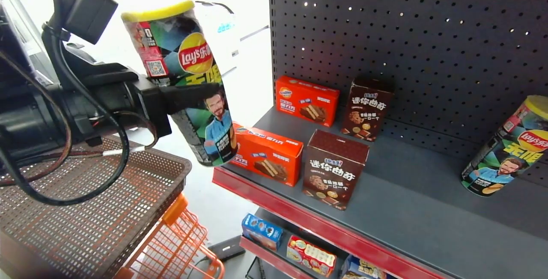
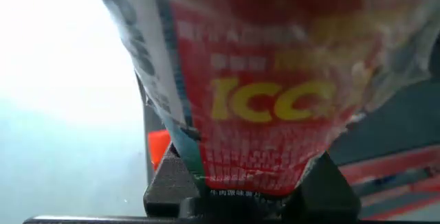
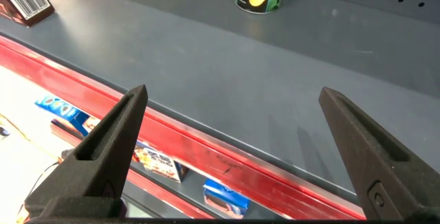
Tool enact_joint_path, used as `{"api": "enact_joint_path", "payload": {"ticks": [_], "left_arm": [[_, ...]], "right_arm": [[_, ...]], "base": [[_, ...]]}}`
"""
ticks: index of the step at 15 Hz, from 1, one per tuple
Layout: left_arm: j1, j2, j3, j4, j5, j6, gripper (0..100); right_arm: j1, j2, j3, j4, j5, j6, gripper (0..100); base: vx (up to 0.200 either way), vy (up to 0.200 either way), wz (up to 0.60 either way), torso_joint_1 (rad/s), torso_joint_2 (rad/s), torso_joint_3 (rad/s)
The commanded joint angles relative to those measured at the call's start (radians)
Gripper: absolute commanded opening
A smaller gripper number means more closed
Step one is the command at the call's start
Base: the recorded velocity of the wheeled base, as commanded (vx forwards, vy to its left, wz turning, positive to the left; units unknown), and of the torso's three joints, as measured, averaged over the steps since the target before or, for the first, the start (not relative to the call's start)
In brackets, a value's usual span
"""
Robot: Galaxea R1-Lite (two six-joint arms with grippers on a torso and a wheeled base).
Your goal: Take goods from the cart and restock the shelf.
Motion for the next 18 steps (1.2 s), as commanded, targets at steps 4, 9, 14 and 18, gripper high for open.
{"api": "enact_joint_path", "payload": {"ticks": [4, 9, 14, 18], "left_arm": [[-0.031, -0.050, -0.014, 0.014, -0.091, 0.004, 0], [-0.155, -0.030, -0.023, -0.001, -0.125, 0.002, 0], [-0.242, -0.041, -0.015, 0.004, -0.135, -0.001, 0], [-0.310, -0.125, 0.069, 0.007, -0.135, -0.048, 0]], "right_arm": [[0.000, 0.001, -0.001, 0.000, 0.000, 0.000, 100], [0.000, 0.001, -0.001, 0.000, 0.000, 0.000, 100], [0.000, 0.001, 0.001, 0.000, 0.001, -0.002, 100], [0.000, 0.001, 0.001, 0.000, 0.003, -0.003, 100]], "base": [[0.000, 0.000, 0.00, 0.000, 0.00, 0.000], [0.000, 0.000, 0.00, 0.000, 0.00, 0.000], [0.000, 0.000, 0.00, 0.000, 0.00, 0.000], [0.000, 0.000, 0.00, 0.000, 0.00, 0.000]]}}
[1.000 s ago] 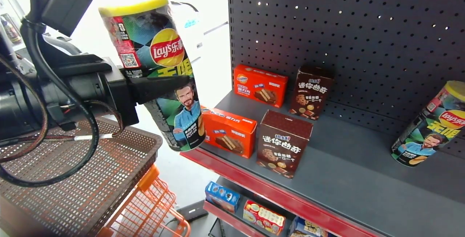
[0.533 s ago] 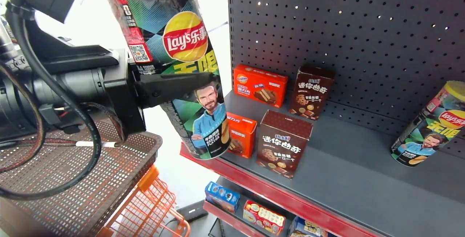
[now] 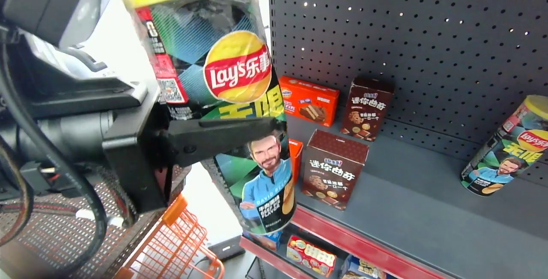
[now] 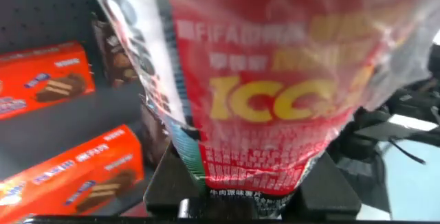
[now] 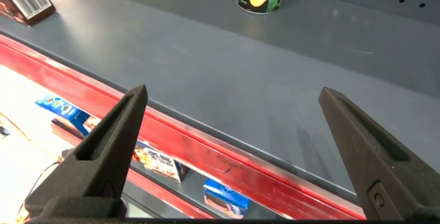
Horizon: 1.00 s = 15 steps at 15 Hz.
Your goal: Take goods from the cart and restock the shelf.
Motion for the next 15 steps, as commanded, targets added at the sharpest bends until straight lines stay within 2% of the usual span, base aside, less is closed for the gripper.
{"api": "enact_joint_path", "payload": {"ticks": [1, 4, 7, 9, 15], "left_arm": [[-0.023, -0.062, 0.080, -0.007, 0.000, -0.002, 0], [-0.026, -0.085, 0.139, -0.009, -0.004, 0.002, 0], [-0.071, -0.085, 0.171, -0.009, -0.010, 0.006, 0], [-0.079, -0.087, 0.209, -0.009, -0.010, 0.025, 0], [-0.082, -0.085, 0.215, -0.009, -0.010, 0.031, 0]], "right_arm": [[0.000, 0.001, 0.000, 0.000, 0.001, 0.000, 100], [0.000, 0.001, 0.000, 0.000, 0.001, 0.000, 100], [0.000, 0.001, 0.000, 0.000, 0.001, 0.000, 100], [0.000, 0.001, 0.000, 0.000, 0.001, 0.000, 100], [0.000, 0.001, 0.000, 0.000, 0.001, 0.000, 100]], "base": [[0.000, 0.000, 0.00, 0.000, 0.00, 0.000], [0.000, 0.000, 0.00, 0.000, 0.00, 0.000], [0.000, 0.000, 0.00, 0.000, 0.00, 0.000], [0.000, 0.000, 0.00, 0.000, 0.00, 0.000], [0.000, 0.000, 0.00, 0.000, 0.00, 0.000]]}}
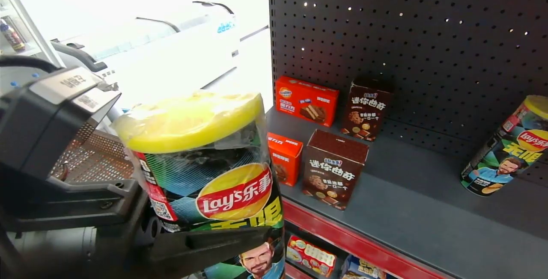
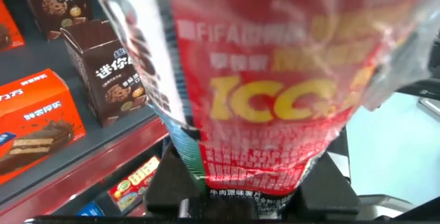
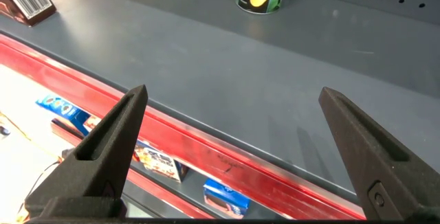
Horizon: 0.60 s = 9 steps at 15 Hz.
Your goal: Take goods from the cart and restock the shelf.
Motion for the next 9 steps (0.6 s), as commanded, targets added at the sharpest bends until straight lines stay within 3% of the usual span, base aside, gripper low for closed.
{"api": "enact_joint_path", "payload": {"ticks": [1, 5, 7, 9], "left_arm": [[0.000, 0.002, -0.001, 0.000, 0.000, 0.000, 0], [0.000, 0.002, 0.001, 0.000, -0.005, 0.001, 0], [0.000, 0.002, 0.001, 0.000, -0.009, 0.001, 0], [0.000, 0.002, 0.001, 0.000, -0.008, 0.001, 0]], "right_arm": [[0.000, 0.001, 0.000, 0.000, 0.000, 0.000, 100], [0.000, 0.001, 0.000, 0.000, 0.000, 0.000, 100], [0.000, 0.001, 0.000, 0.000, 0.000, 0.000, 100], [0.000, 0.001, 0.000, 0.000, 0.000, 0.000, 100]], "base": [[0.000, 0.000, 0.00, 0.000, 0.00, 0.000], [0.000, 0.000, 0.00, 0.000, 0.00, 0.000], [0.000, 0.000, -0.60, 0.002, 0.00, 0.000], [0.000, 0.000, 0.00, 0.000, 0.00, 0.000]]}}
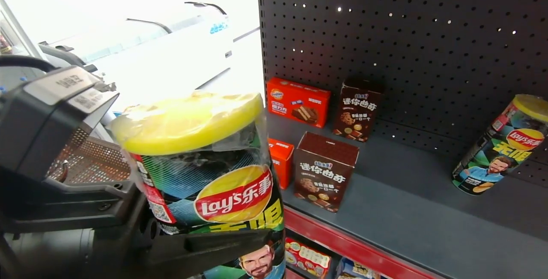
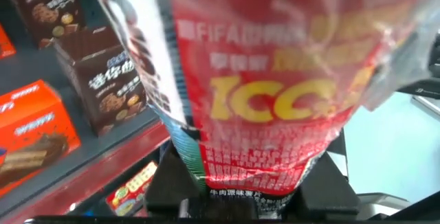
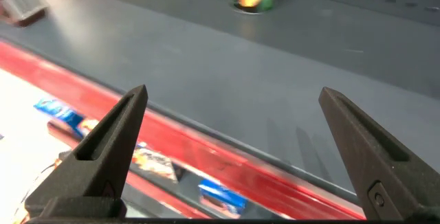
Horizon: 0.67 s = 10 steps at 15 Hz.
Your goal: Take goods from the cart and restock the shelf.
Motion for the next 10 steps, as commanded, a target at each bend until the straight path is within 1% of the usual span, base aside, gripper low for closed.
{"api": "enact_joint_path", "payload": {"ticks": [1, 5, 10], "left_arm": [[0.001, 0.003, 0.000, 0.000, 0.000, -0.001, 0], [0.001, 0.003, 0.001, 0.000, 0.000, -0.001, 0], [0.001, 0.003, 0.003, 0.000, 0.000, -0.001, 0]], "right_arm": [[0.000, 0.001, 0.000, 0.001, 0.000, -0.001, 100], [0.000, 0.001, 0.000, 0.001, 0.000, -0.001, 100], [0.000, 0.001, 0.000, 0.001, 0.000, -0.001, 100]], "base": [[0.000, 0.000, 0.00, 0.000, 0.00, 0.000], [0.000, 0.000, 0.00, 0.000, 0.00, 0.000], [0.000, 0.000, -0.60, 0.003, 0.00, 0.005]]}}
